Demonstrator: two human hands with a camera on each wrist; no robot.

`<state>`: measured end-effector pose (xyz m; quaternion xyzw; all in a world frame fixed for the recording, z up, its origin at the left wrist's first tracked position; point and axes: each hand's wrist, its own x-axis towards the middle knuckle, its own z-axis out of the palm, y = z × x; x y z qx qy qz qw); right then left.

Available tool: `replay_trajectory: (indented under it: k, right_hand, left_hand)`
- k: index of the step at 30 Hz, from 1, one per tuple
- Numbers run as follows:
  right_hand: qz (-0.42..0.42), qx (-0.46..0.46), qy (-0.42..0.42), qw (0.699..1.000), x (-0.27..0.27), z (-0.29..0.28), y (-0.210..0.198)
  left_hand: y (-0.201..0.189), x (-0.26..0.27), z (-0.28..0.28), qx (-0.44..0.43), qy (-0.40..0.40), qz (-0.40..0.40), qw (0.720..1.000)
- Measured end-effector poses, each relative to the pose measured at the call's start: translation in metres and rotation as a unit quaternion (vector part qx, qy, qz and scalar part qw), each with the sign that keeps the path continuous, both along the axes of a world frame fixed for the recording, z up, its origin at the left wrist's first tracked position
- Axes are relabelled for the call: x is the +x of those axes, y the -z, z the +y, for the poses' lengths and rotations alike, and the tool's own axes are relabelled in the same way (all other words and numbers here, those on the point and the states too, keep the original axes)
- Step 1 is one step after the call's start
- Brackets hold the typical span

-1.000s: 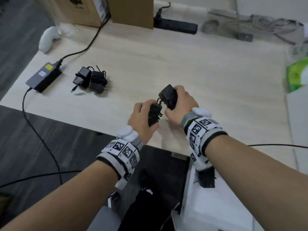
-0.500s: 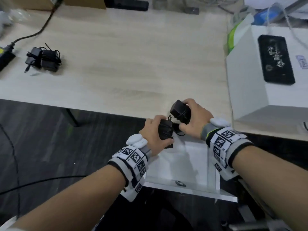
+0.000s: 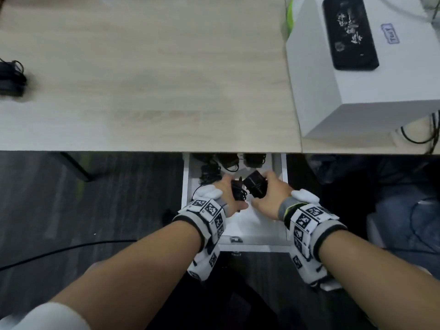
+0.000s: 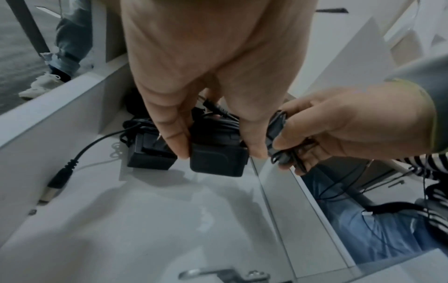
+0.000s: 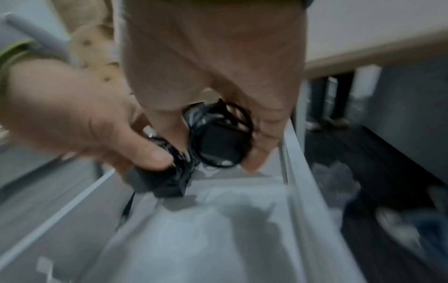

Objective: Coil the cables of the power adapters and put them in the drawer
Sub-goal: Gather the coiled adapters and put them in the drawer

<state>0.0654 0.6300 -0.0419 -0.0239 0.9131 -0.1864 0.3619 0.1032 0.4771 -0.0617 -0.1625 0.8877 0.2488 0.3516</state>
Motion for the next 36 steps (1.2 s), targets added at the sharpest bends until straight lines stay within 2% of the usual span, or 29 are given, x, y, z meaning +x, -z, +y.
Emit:
replay_trajectory:
  k: [3,6,11,17,20,24,27,29,32,36]
  right_hand:
    - [-0.066,0.037,0.058,0.995,-0.008,0.0,0.027]
    - [-0.07,0.063,0.083,0.992,-0.014,-0.002,0.045]
    - [-0.043,0.073,0.086,0.993,-0.025,-0.011,0.062]
    - [-0.058,0.097,0.05,0.992,-0.035,-0.021,0.073]
    - [-0.055,0.109,0.042,0.992,-0.034,-0.025,0.073]
    - [-0.053,0.153,0.015,0.987,-0.034,-0.032,0.056]
    - [-0.02,0.197,-0.075,0.977,-0.037,-0.042,0.029]
    - [0.004,0.206,-0.132,0.97,-0.038,-0.053,0.008]
    - [0.006,0.172,-0.17,0.97,-0.04,-0.073,-0.016]
    - [0.052,0.074,-0.157,0.983,-0.047,-0.104,-0.045]
  left_hand:
    - [0.009,-0.01,0.013,-0.038,0.018,0.008,0.999]
    - [0.015,-0.02,0.016,-0.06,0.048,-0.023,0.997]
    - [0.027,-0.03,0.02,-0.101,0.076,-0.024,0.992]
    - [0.034,-0.047,0.015,-0.116,0.133,-0.057,0.983]
    - [0.036,-0.048,0.009,-0.128,0.162,-0.047,0.977]
    - [0.029,-0.046,0.01,-0.147,0.188,-0.014,0.971]
    - [0.027,-0.045,0.003,-0.132,0.149,-0.043,0.979]
    - [0.022,-0.042,-0.006,-0.112,0.15,-0.036,0.982]
    - [0.011,-0.039,-0.026,-0.09,0.186,0.004,0.978]
    - [-0.017,-0.043,-0.062,-0.068,0.197,0.015,0.978]
